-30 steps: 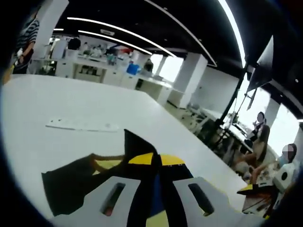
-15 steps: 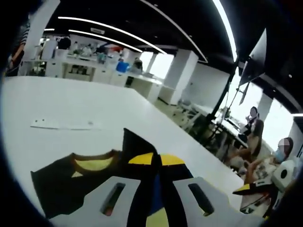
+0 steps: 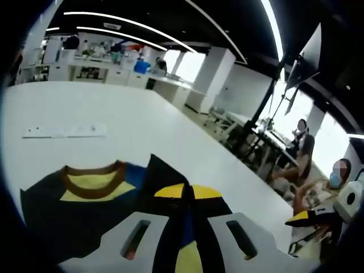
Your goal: Fold the garment on the visible template until the final outline fits inside the template.
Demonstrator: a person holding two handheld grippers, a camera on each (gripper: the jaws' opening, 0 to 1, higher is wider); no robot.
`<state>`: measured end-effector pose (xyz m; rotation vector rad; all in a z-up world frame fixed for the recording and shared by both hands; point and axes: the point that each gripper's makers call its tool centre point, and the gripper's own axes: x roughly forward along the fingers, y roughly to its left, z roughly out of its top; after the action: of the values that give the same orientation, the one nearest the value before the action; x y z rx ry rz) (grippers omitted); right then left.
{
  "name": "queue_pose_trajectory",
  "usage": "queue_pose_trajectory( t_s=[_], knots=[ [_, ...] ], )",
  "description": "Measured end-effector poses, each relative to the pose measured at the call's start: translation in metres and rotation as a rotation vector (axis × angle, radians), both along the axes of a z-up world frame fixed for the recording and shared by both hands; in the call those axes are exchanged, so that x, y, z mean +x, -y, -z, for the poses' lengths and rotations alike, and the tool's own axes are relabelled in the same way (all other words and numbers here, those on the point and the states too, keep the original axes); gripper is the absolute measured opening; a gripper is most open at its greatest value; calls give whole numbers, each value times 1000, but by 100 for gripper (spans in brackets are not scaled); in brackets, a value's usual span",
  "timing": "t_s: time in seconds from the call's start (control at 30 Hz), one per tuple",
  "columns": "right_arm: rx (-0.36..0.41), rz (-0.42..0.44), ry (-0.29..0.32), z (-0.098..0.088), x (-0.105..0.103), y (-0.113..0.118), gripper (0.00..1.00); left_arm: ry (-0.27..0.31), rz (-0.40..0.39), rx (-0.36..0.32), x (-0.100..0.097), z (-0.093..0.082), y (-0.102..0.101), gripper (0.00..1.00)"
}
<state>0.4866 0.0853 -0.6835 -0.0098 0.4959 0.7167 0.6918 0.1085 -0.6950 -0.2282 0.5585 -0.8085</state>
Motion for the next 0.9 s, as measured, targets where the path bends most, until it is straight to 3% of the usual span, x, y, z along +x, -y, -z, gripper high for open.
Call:
queue_pose_trajectory(
  t_s=[0.33, 0.47, 0.73, 0.9],
  knots=[
    [10, 30, 12, -3, 7, 9, 97, -50, 61, 61, -19, 42, 15, 1],
    [15, 35, 8, -1, 8, 10, 97, -52, 79, 53, -23, 44, 16, 3],
    [21, 19, 1, 1, 8, 5, 98, 29, 106, 46, -21, 30, 8, 38],
    [19, -2, -2, 1, 10, 2, 99, 61, 110, 32, -22, 18, 0, 53]
  ],
)
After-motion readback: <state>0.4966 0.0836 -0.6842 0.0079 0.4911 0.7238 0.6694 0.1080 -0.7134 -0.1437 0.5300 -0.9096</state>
